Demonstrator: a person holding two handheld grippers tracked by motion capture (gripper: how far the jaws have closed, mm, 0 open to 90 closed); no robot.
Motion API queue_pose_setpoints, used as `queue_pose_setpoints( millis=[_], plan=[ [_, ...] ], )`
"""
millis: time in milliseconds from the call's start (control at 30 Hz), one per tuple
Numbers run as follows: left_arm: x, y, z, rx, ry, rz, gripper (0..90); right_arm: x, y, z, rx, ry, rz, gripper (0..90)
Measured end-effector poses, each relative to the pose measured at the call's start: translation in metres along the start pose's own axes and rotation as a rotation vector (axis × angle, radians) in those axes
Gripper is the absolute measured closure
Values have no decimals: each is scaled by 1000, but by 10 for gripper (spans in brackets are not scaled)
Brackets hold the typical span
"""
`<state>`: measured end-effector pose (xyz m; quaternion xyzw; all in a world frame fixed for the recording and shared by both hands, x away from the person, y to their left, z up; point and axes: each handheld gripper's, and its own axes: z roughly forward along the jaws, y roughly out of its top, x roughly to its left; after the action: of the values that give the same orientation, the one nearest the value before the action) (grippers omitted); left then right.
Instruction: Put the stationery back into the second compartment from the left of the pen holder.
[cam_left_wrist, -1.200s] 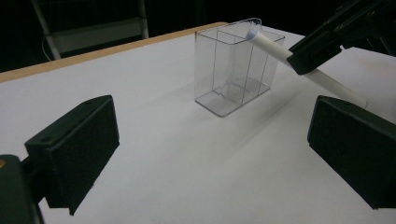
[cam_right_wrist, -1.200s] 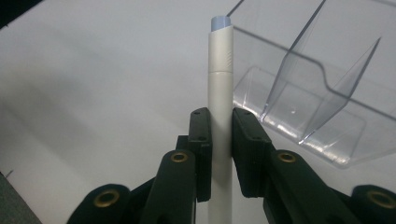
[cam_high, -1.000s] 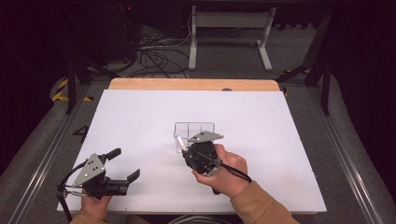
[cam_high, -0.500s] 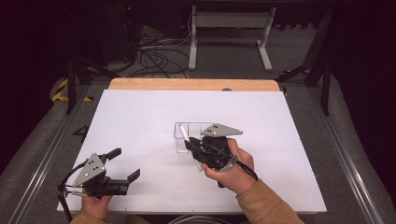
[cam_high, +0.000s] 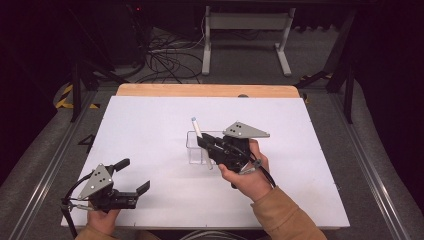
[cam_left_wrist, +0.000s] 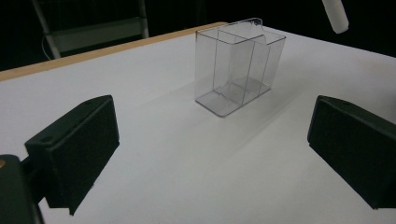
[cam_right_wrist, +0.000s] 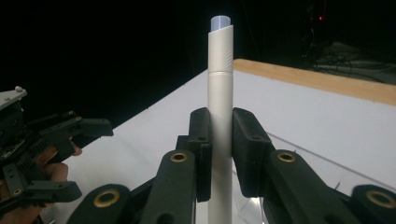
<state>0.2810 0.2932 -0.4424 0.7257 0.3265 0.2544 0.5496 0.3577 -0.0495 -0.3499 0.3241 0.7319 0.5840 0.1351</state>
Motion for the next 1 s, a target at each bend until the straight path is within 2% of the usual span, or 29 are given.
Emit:
queue_pose_setpoints(
  millis=[33, 133, 300, 467, 600, 667, 733, 767, 900, 1000],
  plan=[
    [0, 0, 0, 2, -1, -2, 29, 0, 0, 0, 0, 0, 0, 791],
    [0, 0, 0, 2, -2, -3, 29, -3, 3, 3, -46, 9, -23, 791],
    [0, 0, 0, 2, 0, 2, 29, -10, 6, 9, -87, 19, -26, 791],
    [0, 0, 0, 3, -1, 4, 29, -14, 6, 16, -116, 4, -49, 791],
    [0, 0, 0, 2, -3, -1, 29, -18, 7, 23, -140, 17, -30, 790],
    [0, 0, 0, 3, -2, 3, 29, -20, 6, 29, -172, 16, -53, 791],
    [0, 0, 0, 3, -2, 4, 29, -20, 6, 32, -179, 19, -58, 790],
    [1, 0, 0, 2, -2, 4, 29, -20, 5, 37, -194, 12, -86, 790],
    [1, 0, 0, 5, -2, 9, 29, -22, 4, 43, -205, 6, -98, 790],
    [1, -1, 0, 2, -2, 5, 29, -24, 3, 47, -209, 2, -89, 791]
  ],
)
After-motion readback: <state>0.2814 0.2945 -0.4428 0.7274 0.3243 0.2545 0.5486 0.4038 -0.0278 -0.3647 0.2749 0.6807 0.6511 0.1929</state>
